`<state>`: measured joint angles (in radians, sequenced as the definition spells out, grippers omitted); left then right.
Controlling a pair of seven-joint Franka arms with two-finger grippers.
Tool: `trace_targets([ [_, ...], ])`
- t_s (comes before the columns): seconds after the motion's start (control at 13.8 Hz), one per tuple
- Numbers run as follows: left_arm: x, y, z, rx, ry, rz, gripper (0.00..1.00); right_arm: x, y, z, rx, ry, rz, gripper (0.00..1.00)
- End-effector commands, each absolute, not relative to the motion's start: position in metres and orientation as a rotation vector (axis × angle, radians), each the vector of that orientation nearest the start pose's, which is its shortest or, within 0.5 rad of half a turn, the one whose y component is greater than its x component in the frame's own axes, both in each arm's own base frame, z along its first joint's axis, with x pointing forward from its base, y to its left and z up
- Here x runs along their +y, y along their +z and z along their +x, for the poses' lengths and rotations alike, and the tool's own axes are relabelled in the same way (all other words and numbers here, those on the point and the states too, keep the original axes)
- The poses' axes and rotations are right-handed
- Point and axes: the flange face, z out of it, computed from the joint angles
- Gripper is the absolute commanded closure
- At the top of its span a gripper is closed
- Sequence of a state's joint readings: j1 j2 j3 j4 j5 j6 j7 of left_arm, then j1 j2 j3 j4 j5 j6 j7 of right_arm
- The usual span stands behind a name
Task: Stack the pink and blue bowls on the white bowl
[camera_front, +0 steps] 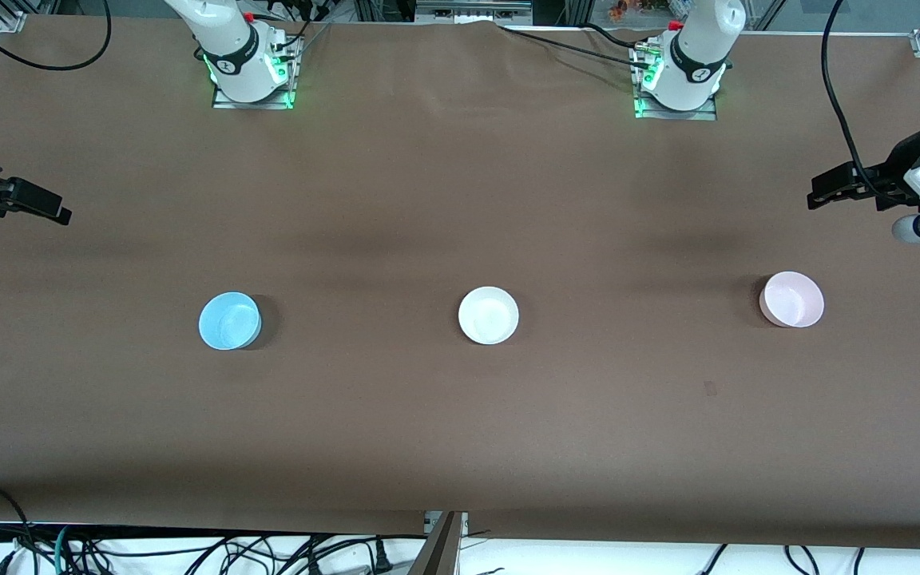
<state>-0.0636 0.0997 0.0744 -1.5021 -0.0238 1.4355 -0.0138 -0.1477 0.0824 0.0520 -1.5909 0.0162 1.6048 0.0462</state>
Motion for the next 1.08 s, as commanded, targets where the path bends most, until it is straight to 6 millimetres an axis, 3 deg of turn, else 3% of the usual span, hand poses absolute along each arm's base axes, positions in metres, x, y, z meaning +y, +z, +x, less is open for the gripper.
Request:
trace_targets([
  [0.0,0.002,0.596,0.573,-0.033,0.245,-3.129,0.0,-0.053,0.577,0.578,0.267,0.095,-3.109,0.01],
  [0.22,0.005,0.593,0.574,-0.041,0.249,-3.121,0.0,-0.053,0.577,0.578,0.248,0.095,-3.11,0.01],
  [0.29,0.013,0.582,0.579,-0.062,0.282,-3.12,0.0,-0.053,0.577,0.578,0.243,0.095,-3.111,0.01],
  [0.43,0.029,0.584,0.581,-0.108,0.273,-3.115,0.0,-0.054,0.577,0.578,0.24,0.095,-3.112,0.01],
  [0.65,0.084,0.577,0.58,-0.237,0.288,-3.11,0.0,-0.054,0.577,0.578,0.24,0.095,-3.112,0.01],
  [0.79,0.105,0.564,0.582,-0.2,0.322,-3.121,0.0,-0.054,0.577,0.578,0.24,0.095,-3.112,0.01],
  [0.87,0.122,0.556,0.583,-0.207,0.341,-3.125,0.0,-0.054,0.577,0.578,0.24,0.095,-3.112,0.01],
  [1.01,0.155,0.518,0.589,-0.284,0.427,-3.128,0.0,-0.053,0.577,0.578,0.243,0.095,-3.111,0.01],
])
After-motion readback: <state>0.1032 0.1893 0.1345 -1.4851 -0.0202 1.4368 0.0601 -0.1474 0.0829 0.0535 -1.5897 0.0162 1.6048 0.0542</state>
